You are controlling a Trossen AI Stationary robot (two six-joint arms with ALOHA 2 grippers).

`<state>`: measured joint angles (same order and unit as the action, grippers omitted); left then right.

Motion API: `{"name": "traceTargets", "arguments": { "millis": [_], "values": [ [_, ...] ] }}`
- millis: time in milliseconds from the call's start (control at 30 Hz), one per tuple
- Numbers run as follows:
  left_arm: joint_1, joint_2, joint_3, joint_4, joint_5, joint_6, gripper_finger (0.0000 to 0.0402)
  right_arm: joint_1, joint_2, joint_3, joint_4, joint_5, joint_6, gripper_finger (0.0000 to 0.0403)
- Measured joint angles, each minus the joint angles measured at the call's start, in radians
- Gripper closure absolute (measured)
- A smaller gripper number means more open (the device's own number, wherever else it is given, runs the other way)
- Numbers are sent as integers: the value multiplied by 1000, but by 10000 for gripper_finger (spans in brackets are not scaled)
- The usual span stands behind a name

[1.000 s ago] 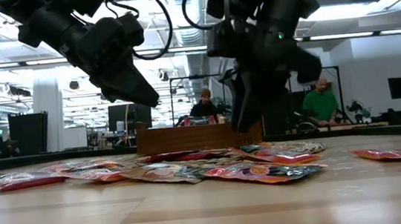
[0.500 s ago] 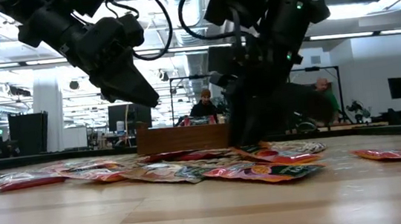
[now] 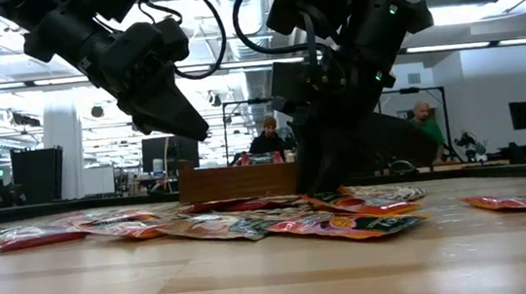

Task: Pick & Place Tea
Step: Put the red tea bag into the middle section of the wooden organizer

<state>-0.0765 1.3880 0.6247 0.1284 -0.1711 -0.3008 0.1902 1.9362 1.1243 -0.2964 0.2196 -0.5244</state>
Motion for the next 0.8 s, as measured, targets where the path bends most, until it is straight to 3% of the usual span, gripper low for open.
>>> {"name": "traceTargets", "arguments": {
  "millis": [800],
  "values": [
    [0, 0, 0, 0, 0, 0, 252, -1, 2, 21, 13, 26, -39, 304]
  ]
}}
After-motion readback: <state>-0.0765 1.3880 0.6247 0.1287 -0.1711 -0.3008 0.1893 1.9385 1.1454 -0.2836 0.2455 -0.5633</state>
